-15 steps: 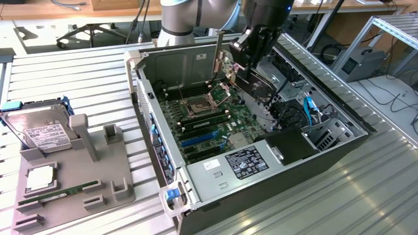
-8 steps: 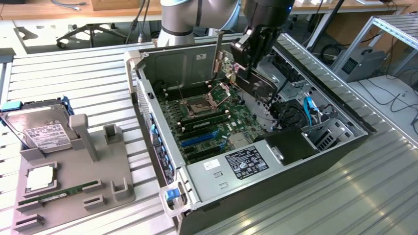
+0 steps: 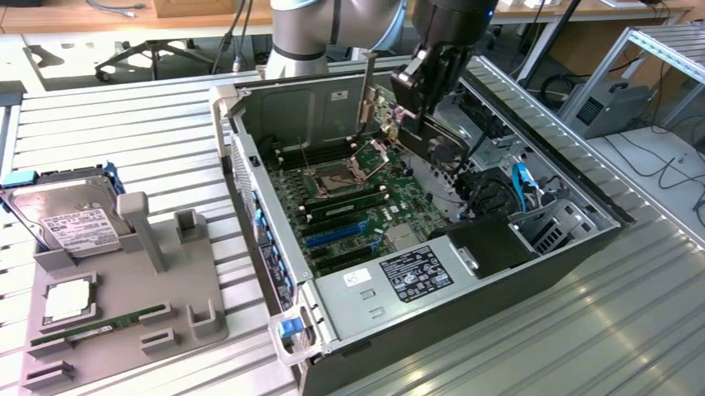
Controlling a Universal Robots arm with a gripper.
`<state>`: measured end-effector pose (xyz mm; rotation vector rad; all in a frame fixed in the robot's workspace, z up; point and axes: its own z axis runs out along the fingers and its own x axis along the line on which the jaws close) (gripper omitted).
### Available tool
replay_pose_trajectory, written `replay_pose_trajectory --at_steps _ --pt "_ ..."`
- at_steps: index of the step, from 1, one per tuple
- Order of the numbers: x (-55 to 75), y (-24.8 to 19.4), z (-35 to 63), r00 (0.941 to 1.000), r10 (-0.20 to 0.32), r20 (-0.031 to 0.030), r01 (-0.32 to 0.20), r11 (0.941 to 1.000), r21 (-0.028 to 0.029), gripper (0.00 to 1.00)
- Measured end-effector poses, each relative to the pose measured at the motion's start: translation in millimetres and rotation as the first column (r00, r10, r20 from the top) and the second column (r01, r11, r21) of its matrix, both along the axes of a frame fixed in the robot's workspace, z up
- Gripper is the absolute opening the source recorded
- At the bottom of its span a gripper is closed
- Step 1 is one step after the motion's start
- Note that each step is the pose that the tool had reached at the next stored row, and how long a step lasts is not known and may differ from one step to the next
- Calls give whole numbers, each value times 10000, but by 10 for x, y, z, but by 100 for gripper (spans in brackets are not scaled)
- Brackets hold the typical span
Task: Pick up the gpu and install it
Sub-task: 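Insert the gpu into the slot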
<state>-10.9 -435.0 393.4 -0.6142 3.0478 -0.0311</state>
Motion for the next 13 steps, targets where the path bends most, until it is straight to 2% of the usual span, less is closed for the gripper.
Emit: replay_pose_trajectory --at_steps 13 --pt "20 0 0 9989 467 0 -467 9989 0 27"
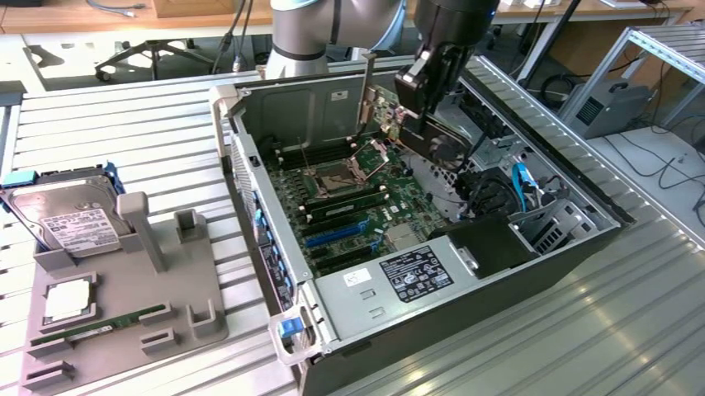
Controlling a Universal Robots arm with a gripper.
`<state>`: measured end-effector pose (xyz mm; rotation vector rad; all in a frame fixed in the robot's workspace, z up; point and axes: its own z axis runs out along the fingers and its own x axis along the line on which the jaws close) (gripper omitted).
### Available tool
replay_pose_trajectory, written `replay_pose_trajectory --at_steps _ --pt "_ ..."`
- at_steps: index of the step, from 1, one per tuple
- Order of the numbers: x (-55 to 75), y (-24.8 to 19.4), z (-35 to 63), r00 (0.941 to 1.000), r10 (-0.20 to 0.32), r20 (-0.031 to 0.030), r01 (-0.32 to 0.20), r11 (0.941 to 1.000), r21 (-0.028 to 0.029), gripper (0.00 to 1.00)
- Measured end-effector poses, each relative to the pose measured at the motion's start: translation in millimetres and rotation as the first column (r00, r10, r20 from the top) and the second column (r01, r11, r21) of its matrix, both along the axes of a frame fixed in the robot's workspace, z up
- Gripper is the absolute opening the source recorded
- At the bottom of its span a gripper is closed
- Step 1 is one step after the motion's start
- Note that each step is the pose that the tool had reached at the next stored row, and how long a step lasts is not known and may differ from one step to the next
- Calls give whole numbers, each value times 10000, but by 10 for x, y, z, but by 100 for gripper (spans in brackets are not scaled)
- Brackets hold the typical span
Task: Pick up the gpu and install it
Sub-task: 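Insert the gpu into the slot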
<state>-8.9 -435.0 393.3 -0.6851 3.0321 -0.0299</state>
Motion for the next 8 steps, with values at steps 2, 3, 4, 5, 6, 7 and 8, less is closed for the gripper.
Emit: replay_pose_trajectory --at_steps 2,3,4,5,6,7,8 --pt "3 0 0 10000 72 0 -72 10000 0 27" --pt "4 0 0 9999 104 0 -104 9999 0 27" --pt "5 0 0 9999 135 0 -135 9999 0 27" --pt "6 0 0 9999 168 0 -168 9999 0 27" --pt "7 0 0 9998 199 0 -199 9998 0 27" --pt "8 0 0 9997 227 0 -227 9997 -1 27" --pt "9 0 0 9997 259 0 -259 9997 0 27"
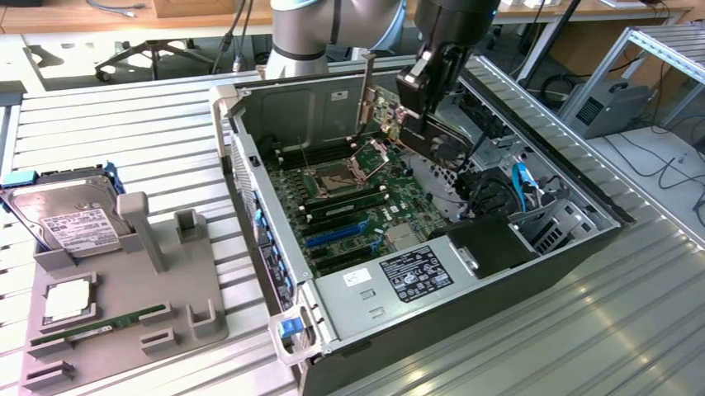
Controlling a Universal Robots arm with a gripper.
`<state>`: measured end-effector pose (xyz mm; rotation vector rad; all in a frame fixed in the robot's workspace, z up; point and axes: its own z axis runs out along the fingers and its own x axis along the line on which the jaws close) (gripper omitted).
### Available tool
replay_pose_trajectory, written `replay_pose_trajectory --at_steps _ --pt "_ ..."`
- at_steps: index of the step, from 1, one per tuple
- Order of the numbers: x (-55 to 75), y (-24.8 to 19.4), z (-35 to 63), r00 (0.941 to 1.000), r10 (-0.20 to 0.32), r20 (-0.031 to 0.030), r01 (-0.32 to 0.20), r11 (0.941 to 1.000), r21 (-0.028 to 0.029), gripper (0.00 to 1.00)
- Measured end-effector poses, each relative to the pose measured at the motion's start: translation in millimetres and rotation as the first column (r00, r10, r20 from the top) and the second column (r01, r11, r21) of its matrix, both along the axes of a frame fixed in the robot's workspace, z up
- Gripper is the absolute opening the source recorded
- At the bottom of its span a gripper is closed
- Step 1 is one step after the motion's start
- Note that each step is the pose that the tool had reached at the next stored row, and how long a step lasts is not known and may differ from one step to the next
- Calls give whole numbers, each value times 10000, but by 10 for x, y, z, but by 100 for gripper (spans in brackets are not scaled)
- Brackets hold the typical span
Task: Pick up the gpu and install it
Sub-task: 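Insert the gpu into the slot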
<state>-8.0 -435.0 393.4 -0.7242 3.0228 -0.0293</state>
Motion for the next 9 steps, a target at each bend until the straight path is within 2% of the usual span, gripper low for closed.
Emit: replay_pose_trajectory --at_steps 3,5,9 --pt "4 0 0 9999 155 0 -155 9999 0 27" --pt "17 0 0 9985 552 0 -552 9985 0 27" --pt "43 0 0 9915 1299 0 -1299 9915 0 27"
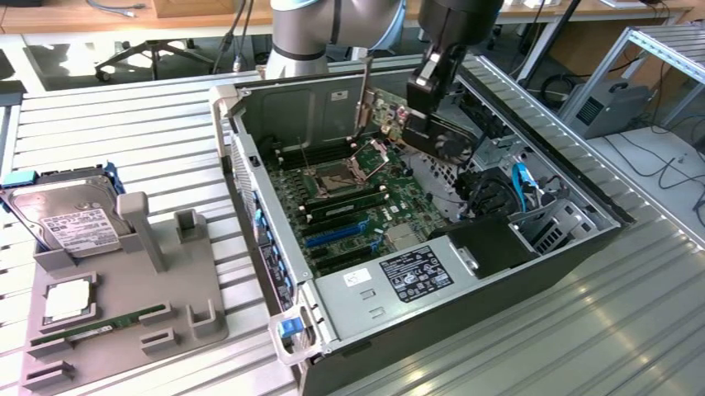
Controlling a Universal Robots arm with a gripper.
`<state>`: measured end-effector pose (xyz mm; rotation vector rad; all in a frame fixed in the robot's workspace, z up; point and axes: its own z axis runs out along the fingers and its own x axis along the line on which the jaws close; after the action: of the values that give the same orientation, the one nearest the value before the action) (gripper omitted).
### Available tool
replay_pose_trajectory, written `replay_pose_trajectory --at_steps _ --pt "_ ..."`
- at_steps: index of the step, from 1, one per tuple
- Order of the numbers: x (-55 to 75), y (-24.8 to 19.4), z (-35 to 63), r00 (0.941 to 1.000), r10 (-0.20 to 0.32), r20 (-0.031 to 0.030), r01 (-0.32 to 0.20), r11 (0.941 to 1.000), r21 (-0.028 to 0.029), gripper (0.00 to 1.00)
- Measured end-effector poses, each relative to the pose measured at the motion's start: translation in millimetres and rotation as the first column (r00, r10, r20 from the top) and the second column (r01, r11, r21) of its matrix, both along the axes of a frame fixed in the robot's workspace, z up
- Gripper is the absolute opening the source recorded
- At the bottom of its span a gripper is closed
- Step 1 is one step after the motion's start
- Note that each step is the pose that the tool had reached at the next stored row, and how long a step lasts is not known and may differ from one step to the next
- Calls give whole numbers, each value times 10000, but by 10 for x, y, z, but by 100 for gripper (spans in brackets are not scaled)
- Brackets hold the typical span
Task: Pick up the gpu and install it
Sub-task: 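Insert the gpu into the slot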
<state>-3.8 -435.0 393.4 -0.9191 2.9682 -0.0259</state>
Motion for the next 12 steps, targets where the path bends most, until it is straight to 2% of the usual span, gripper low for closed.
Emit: replay_pose_trajectory --at_steps 2,4,5,12 --pt "9 0 0 9988 494 0 -494 9988 1 27" --pt "32 0 0 9949 1008 1 -1008 9949 1 27" --pt "39 0 0 9937 1117 0 -1117 9937 1 27" --pt "53 0 0 9913 1314 0 -1314 9913 0 27"
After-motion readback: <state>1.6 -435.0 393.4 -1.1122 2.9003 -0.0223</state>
